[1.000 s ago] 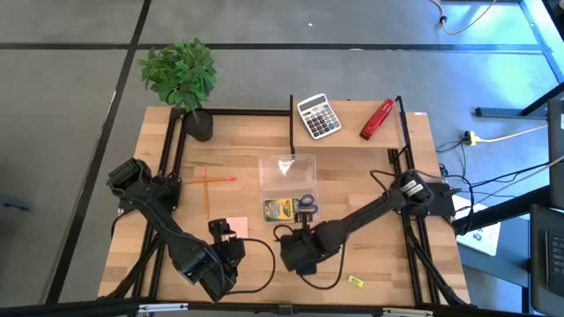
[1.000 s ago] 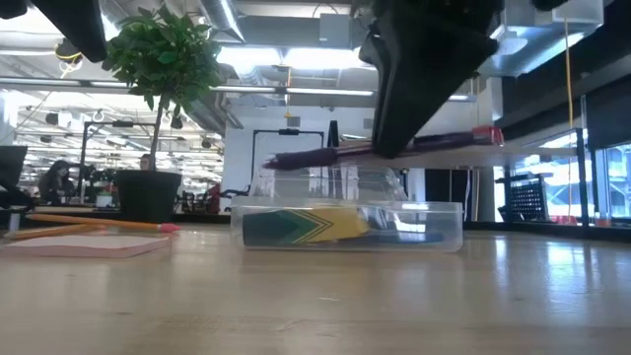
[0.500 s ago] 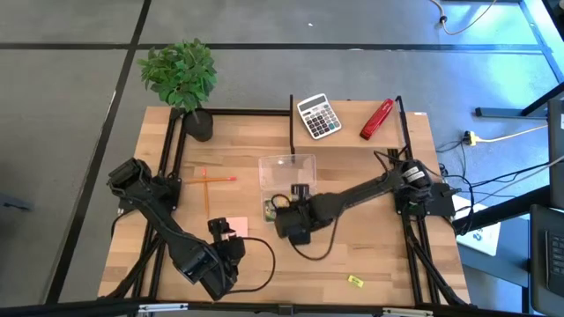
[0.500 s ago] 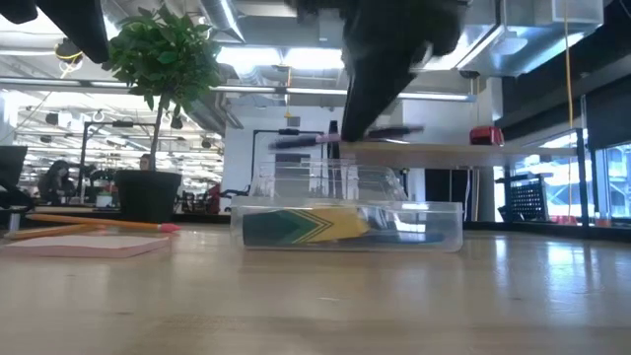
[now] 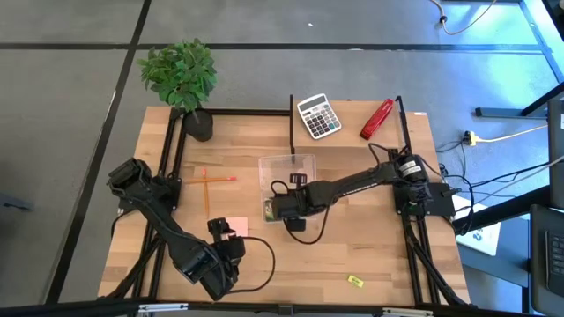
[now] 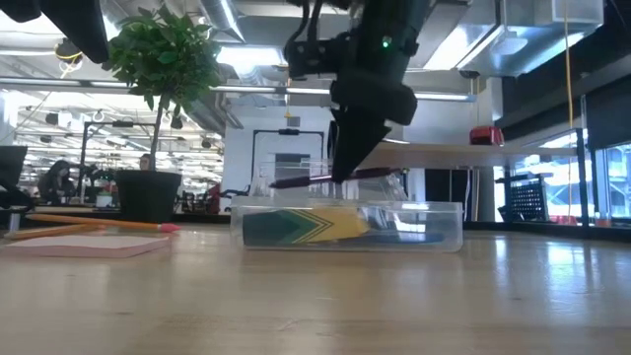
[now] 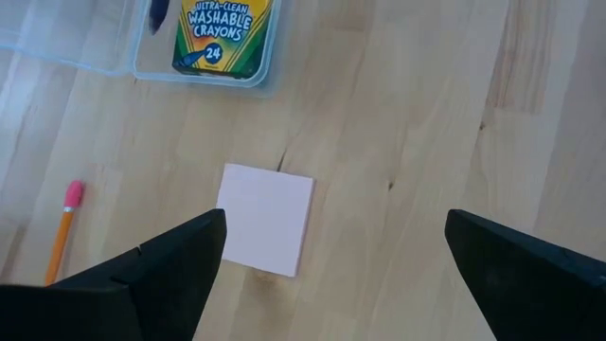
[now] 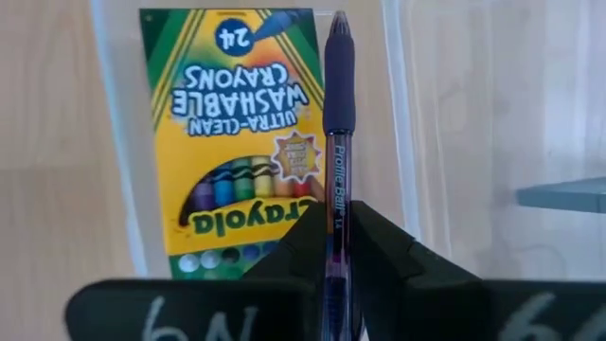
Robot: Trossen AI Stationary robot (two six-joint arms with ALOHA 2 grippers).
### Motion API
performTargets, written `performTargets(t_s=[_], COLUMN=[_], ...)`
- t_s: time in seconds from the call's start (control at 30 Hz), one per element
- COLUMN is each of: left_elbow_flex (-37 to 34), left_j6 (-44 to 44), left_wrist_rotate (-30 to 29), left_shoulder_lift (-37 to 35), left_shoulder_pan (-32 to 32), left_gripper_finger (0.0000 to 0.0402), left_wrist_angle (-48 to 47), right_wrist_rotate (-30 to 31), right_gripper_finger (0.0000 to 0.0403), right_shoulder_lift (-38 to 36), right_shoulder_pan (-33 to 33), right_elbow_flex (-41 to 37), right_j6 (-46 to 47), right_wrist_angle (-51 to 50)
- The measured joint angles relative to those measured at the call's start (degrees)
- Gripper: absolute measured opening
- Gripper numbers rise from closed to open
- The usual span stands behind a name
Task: Pack school essentials
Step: Put the blue pen into the transparent supply box
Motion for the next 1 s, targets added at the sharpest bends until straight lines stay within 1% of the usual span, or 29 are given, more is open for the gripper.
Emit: performTargets(t_s=[0.27, 0.4, 0.5, 0.6, 1.0], left_elbow_flex=[0.0, 0.0, 0.0, 0.0, 0.0], left_j6=[-0.3, -0.4, -0.4, -0.4, -0.3], left_wrist_rotate=[-0.3, -3.3, -4.4, -4.4, -4.4], left_shoulder_lift=[0.0, 0.0, 0.0, 0.0, 0.0], left_shoulder_pan=[0.0, 0.0, 0.1, 0.1, 0.1], left_gripper_finger=[0.0392, 0.0392, 0.0392, 0.0392, 0.0392], left_wrist_angle=[0.0, 0.0, 0.0, 0.0, 0.0], right_wrist_rotate=[0.7, 0.1, -0.2, -2.9, -3.0], right_gripper_finger=[0.0041, 0.0041, 0.0041, 0.0041, 0.0042], right_shoulder_lift=[0.0, 0.0, 0.0, 0.3, 0.5], right_shoulder_pan=[-0.9, -1.5, -1.8, -1.8, -2.6], right_elbow_flex=[-0.3, -0.3, -0.3, -0.3, -0.3], right_j6=[-1.4, -1.4, -1.5, -2.7, -2.6], right_wrist_angle=[0.3, 0.4, 0.6, 0.9, 1.0])
